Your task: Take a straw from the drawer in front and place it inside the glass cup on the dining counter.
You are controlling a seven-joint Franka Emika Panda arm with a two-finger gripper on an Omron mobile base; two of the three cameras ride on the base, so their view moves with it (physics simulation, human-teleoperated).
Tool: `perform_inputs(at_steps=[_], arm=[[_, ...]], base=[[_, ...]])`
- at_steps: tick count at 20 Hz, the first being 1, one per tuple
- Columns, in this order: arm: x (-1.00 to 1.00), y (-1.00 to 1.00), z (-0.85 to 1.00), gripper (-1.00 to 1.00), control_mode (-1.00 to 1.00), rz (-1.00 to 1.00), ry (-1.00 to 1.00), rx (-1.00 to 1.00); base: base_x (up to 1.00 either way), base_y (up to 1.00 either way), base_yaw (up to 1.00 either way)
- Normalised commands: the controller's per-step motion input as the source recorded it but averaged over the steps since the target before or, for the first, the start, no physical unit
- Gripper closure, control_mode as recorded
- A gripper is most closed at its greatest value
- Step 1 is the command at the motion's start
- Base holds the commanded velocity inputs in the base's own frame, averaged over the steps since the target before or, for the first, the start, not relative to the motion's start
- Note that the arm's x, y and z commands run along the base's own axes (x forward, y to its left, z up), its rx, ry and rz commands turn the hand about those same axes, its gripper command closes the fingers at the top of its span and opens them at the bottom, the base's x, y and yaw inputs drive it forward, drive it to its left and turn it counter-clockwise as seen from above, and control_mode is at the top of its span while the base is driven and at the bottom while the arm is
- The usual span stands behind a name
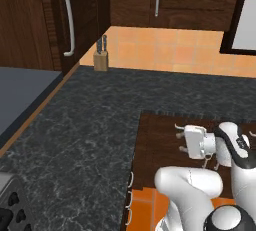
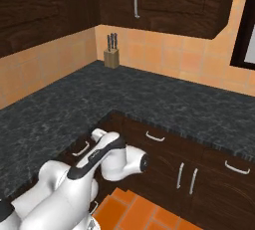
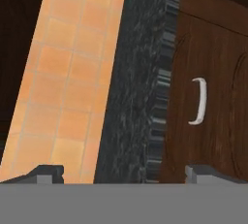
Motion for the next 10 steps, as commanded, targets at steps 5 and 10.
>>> perform_inputs(at_steps=[5,10], arm=[[0.53,0.08,-0.65,-1.0,-1.0,0.0,0.02,0.19],[0.43,0.07,-0.65,-1.0,-1.0,0.01,0.01,0.04]], base=[[0.0,0.0,0.0],[0.0,0.0,0.0]])
